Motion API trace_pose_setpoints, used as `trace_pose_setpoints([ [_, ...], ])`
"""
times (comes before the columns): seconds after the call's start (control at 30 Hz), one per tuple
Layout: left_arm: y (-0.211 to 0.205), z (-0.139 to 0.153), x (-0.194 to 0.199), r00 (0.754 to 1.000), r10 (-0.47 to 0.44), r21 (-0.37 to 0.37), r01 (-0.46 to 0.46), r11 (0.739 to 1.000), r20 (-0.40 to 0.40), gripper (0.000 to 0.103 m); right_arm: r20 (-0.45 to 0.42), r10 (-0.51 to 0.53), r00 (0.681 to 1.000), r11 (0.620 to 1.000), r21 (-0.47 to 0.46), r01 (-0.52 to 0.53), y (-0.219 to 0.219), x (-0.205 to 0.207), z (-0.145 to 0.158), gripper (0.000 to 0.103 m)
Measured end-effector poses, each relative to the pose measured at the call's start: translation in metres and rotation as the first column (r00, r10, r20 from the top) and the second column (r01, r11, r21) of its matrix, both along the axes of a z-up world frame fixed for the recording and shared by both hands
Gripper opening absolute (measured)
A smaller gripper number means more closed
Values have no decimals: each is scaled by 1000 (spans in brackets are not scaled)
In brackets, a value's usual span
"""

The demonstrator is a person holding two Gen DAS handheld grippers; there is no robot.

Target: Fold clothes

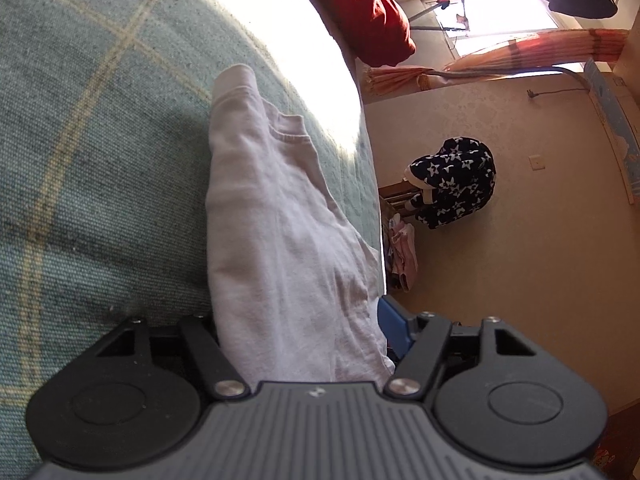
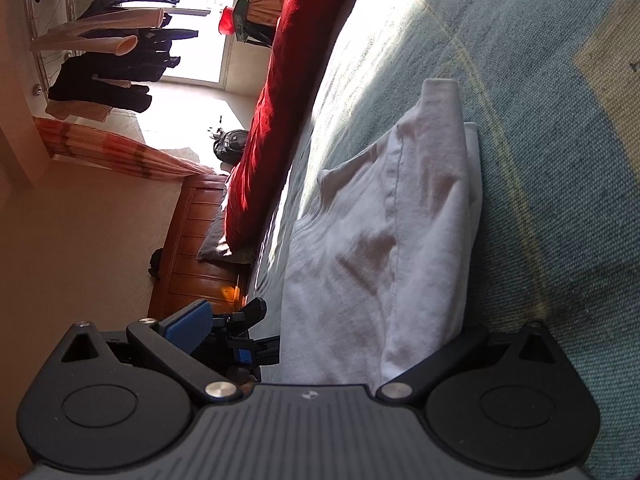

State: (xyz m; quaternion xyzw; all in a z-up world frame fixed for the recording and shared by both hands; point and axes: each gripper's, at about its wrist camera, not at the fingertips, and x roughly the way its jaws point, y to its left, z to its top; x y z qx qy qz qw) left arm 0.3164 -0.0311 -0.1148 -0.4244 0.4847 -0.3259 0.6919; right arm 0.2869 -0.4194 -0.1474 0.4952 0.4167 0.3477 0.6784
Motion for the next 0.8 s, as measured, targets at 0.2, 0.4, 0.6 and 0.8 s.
trace_pose_setpoints([
  [0.2,-1,18,-1,999,-3,12,2,1000,51,68,35,-2,999,1000,16,1,3,-1,12,103],
  [0.4,4,32,-3,997,-5,5,5,1000,78,68,62,6,998,1000,15,-7,6,-2,28,103],
  [0.6,18,40,-14,995,6,9,-7,1000,99,68,84,36,996,999,-29,-34,20,-5,47,103],
  [0.8,42,48,-31,993,34,8,-35,999,114,68,78,75,994,996,-54,-71,46,-7,59,103],
])
